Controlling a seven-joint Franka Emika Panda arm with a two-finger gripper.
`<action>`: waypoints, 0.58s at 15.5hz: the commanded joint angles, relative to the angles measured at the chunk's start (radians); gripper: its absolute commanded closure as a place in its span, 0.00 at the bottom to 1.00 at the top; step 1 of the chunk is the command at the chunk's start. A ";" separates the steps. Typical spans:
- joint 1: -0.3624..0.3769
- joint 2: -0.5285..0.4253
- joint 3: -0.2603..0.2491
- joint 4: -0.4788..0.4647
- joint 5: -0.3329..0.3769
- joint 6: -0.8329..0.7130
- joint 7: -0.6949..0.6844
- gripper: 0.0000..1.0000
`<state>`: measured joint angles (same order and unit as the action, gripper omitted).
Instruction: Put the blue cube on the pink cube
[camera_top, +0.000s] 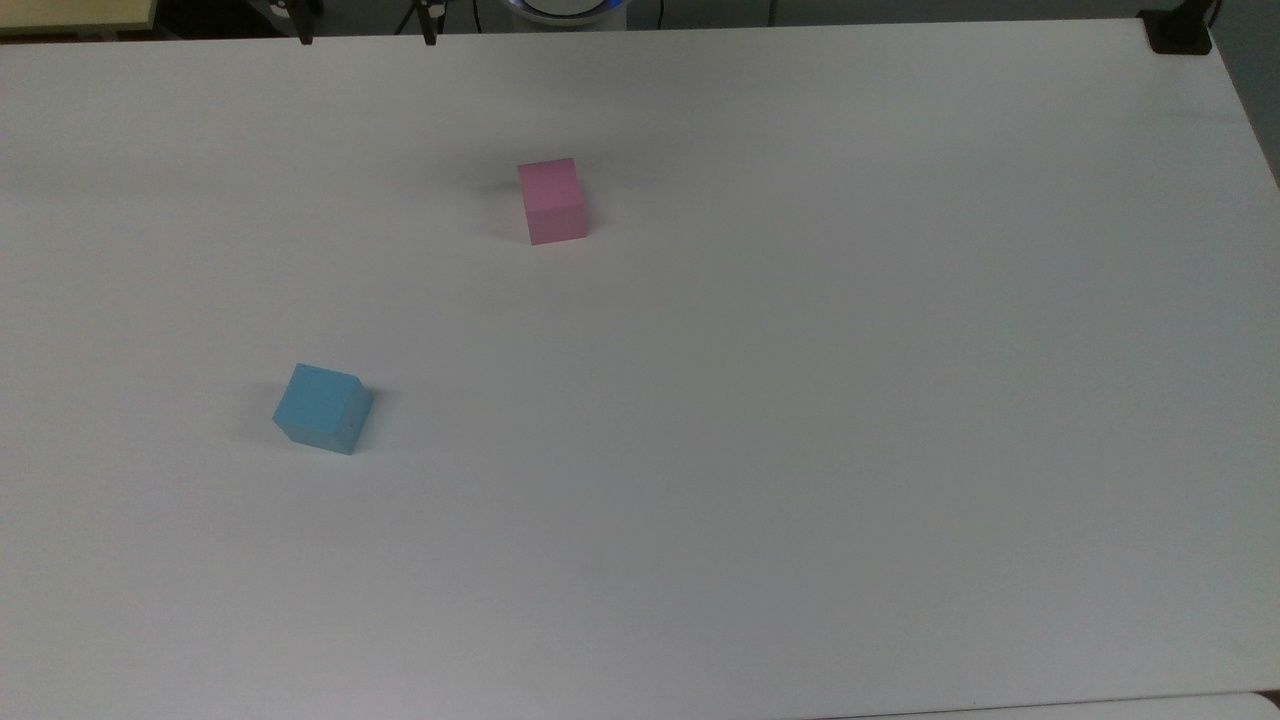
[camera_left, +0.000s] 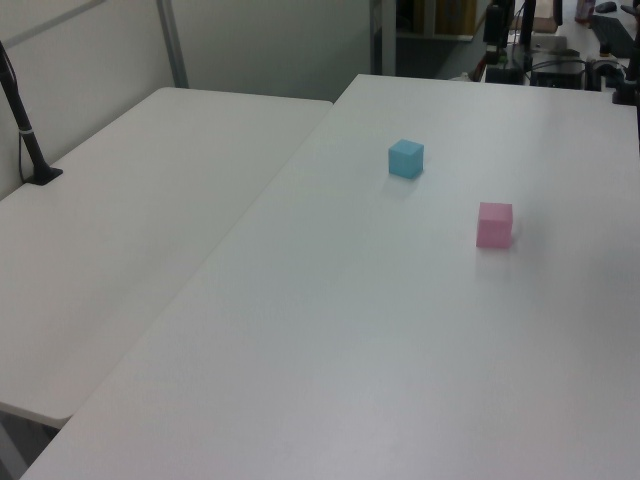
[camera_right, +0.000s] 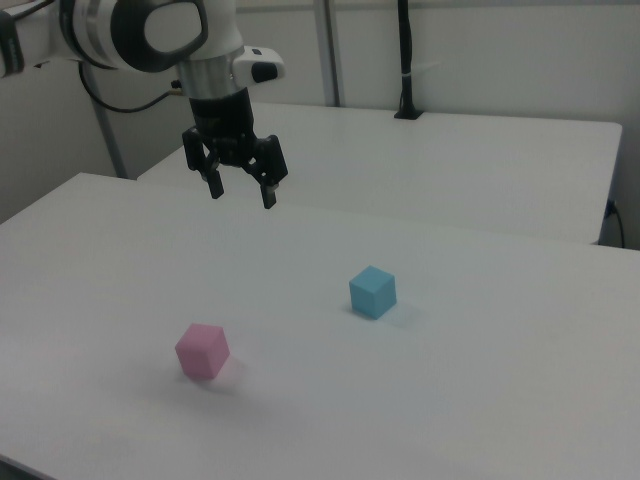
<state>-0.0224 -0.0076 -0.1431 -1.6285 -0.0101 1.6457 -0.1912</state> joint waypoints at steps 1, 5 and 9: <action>0.004 0.018 -0.032 -0.013 -0.001 0.084 -0.019 0.00; -0.033 0.063 -0.052 -0.014 -0.001 0.150 -0.028 0.00; -0.068 0.159 -0.067 -0.013 0.004 0.293 -0.017 0.00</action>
<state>-0.0711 0.0938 -0.1985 -1.6387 -0.0108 1.8378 -0.1955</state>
